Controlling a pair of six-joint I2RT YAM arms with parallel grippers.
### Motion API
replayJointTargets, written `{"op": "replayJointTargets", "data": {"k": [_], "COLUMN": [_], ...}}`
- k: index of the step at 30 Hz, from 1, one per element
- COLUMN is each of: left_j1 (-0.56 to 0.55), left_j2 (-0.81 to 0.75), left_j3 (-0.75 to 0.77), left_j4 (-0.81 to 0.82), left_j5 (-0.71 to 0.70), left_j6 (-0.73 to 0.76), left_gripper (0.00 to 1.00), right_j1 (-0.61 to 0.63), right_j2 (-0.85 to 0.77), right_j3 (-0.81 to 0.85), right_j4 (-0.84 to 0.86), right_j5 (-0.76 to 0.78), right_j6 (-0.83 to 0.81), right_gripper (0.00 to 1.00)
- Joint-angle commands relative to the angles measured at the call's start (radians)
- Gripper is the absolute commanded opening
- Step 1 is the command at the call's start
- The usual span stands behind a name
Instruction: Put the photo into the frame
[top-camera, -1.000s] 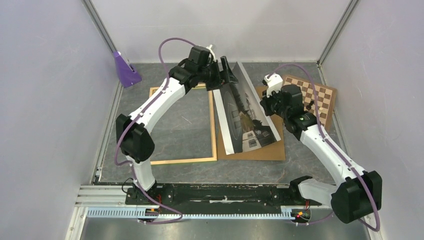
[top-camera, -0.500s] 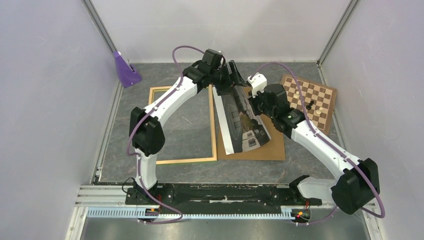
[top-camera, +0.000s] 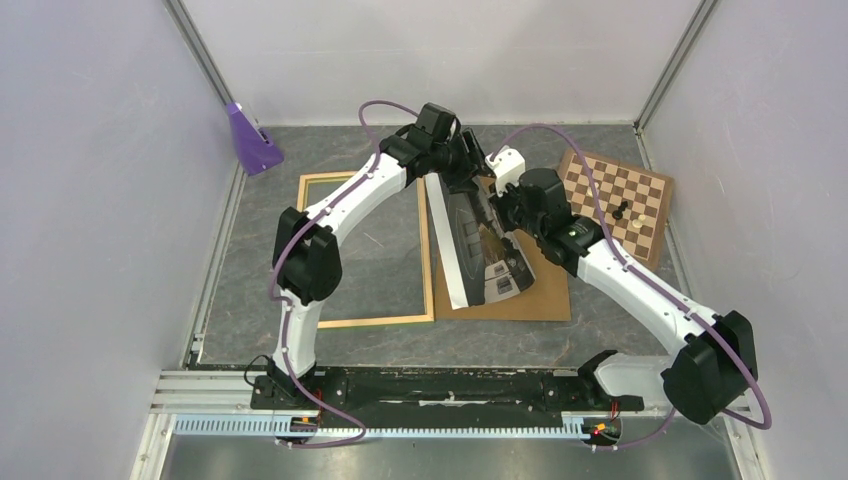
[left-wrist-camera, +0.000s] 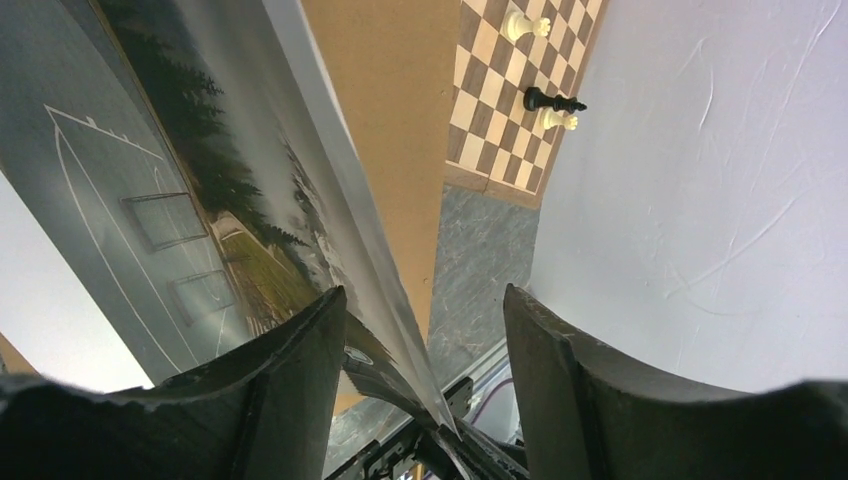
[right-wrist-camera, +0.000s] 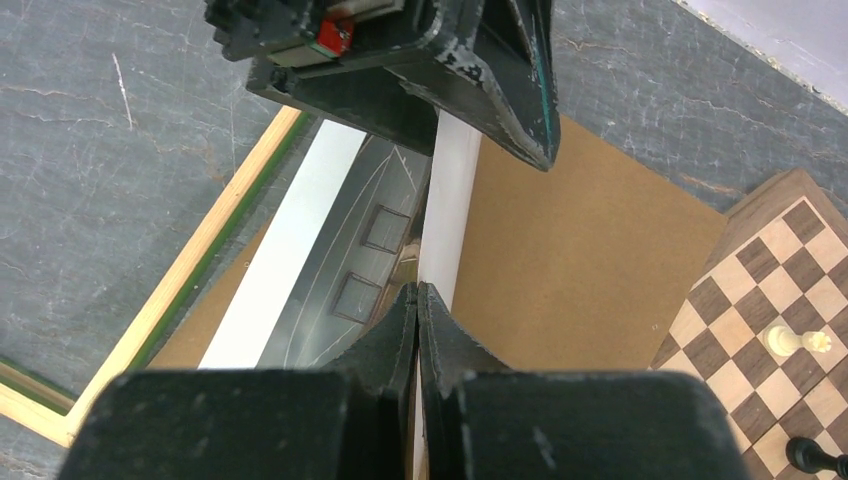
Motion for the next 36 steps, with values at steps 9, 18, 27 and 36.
{"op": "replayJointTargets", "data": {"k": [9,18,27,36], "left_j1": [-0.014,-0.013,-0.014,-0.013], "left_j2": [0.014,0.005,0.0,-0.024], "left_j3": [0.028,0.013,-0.001,-0.015], "left_j4": [0.051,0.069,0.08,0.098], "left_j5": [0.041,0.063,0.073,0.096], "left_j6": [-0.046,-0.056,-0.059,-0.034], "left_gripper": [0.34,0.14,0.02,0.02], "right_j1": [0.025,0.027,0.027,0.027], "right_j2": [-0.004,-0.008,-0.021,-0.063], "right_j3": [0.033,0.029,0.045,0.097], "right_j4": [0.023,0.023,0.009,-0.027], "right_j5": [0.024,0.015,0.002,0.001], "right_j6": [-0.016,-0.022,-0.022,-0.021], "right_gripper": [0.0,0.0,0.35,0.65]}}
